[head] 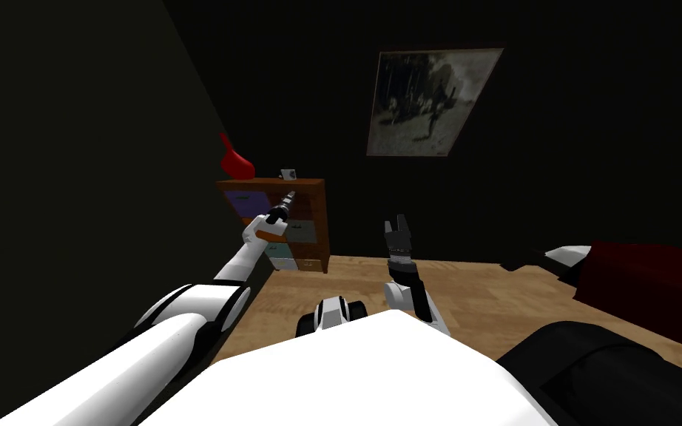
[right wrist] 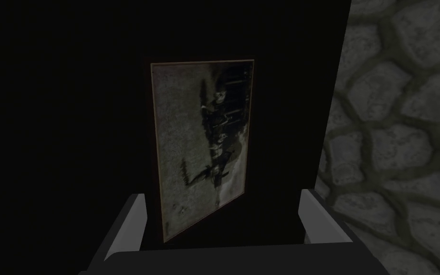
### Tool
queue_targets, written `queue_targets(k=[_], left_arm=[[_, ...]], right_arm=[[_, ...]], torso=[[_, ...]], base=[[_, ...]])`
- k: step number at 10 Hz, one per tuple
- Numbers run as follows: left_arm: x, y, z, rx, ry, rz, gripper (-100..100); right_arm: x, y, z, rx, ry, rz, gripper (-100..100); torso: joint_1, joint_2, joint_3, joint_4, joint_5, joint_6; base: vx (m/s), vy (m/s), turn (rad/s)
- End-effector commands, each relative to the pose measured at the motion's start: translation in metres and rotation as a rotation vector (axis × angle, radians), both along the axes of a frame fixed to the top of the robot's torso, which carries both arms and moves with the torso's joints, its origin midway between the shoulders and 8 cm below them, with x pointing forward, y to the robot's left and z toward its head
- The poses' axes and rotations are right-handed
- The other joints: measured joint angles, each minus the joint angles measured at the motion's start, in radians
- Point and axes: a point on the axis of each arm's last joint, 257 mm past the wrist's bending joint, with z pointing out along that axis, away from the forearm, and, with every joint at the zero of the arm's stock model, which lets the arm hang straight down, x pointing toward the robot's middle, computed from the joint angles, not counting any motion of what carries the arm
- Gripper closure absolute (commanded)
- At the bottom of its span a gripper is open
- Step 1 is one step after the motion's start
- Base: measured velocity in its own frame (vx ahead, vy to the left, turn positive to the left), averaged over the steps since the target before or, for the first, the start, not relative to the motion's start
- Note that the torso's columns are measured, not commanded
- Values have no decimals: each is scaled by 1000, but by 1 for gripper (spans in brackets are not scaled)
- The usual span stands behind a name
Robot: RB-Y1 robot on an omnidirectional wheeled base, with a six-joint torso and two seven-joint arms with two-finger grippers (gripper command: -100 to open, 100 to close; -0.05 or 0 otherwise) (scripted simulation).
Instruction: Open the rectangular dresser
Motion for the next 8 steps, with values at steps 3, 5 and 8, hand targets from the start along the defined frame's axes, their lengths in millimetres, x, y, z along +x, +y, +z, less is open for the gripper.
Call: queue_targets(k=[3, 5, 8], left_arm=[[7, 29, 2, -1, 3, 62, -100], [0, 5, -1, 0, 0, 10, 100], [-7, -16, -4, 0, 0, -39, 100]], right_arm=[[0, 0, 0, 0, 0, 0, 0], [0, 0, 0, 0, 0, 0, 0], [0, 0, 0, 0, 0, 0, 0]], torso=[[0, 1, 1, 1, 0, 0], [-2, 0, 0, 0, -1, -1], [-1, 2, 2, 1, -1, 1]], base=[[-32, 43, -156], [35, -48, 320], [50, -57, 178]])
